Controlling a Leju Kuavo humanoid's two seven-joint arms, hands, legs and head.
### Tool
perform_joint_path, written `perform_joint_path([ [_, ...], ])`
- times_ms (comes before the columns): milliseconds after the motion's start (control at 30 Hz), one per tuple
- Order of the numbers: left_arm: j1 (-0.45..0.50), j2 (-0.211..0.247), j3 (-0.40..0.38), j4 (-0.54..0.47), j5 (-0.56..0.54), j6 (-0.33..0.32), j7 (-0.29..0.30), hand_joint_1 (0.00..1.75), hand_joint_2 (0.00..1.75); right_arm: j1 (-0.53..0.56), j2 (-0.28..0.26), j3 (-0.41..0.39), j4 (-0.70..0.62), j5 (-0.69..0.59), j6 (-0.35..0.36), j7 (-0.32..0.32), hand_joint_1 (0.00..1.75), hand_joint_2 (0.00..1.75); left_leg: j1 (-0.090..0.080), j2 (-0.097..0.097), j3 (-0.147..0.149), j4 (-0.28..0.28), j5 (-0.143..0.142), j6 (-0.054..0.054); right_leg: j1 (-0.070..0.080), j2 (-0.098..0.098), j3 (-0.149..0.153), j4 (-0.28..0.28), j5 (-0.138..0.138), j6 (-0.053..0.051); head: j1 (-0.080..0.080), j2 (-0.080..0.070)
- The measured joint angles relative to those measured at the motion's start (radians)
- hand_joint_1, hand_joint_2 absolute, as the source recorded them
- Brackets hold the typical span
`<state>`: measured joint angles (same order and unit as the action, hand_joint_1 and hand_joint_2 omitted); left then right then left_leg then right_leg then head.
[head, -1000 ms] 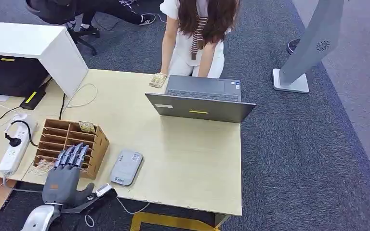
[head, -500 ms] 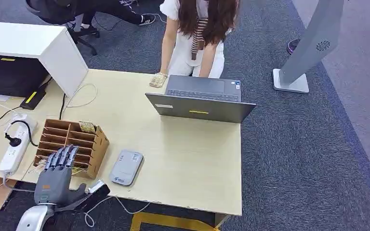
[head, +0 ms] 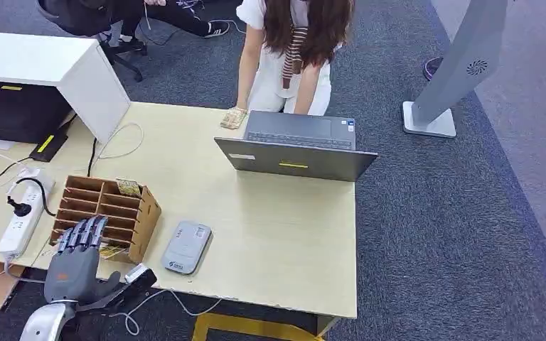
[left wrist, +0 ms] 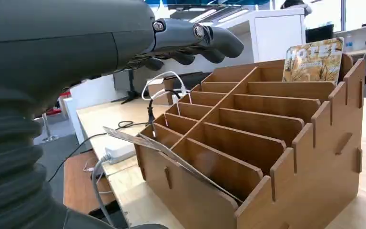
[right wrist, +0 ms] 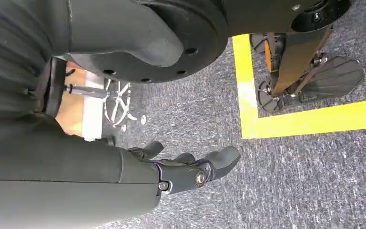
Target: Pass the card to the sensor for recognition and then transmit it.
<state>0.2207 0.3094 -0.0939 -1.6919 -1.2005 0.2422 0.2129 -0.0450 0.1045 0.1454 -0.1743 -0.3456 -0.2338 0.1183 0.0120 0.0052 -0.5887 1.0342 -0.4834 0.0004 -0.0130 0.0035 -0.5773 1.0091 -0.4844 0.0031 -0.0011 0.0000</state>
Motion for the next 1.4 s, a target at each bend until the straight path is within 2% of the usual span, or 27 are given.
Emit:
perform_joint_path([
  [567,-0.024,-0.026,0.036,0.031,0.007,-0.007,-0.003,0.0,1.75,0.0,0.0,0.0,0.0,0.005,0.003,0.007,0.0,1.75,0.0,0.0,0.0,0.0,0.0,0.0,0.0,0.0,0.0,0.0,0.0,0.0,0.0,0.0],
  [933,-0.068,-0.044,0.037,0.063,-0.008,-0.026,-0.013,0.0,1.75,-0.001,0.0,0.001,0.0,0.016,0.001,0.008,0.0,1.75,0.0,0.0,0.0,0.0,0.0,0.0,0.0,0.0,0.0,0.0,0.0,0.0,0.0,0.0],
  [1400,-0.078,-0.053,0.037,0.072,-0.011,-0.027,-0.013,0.0,1.75,-0.001,0.0,0.001,0.0,0.016,0.001,0.008,0.0,1.75,0.0,0.0,0.0,0.0,0.0,0.0,0.0,0.0,0.0,0.0,0.0,0.0,0.0,0.0],
])
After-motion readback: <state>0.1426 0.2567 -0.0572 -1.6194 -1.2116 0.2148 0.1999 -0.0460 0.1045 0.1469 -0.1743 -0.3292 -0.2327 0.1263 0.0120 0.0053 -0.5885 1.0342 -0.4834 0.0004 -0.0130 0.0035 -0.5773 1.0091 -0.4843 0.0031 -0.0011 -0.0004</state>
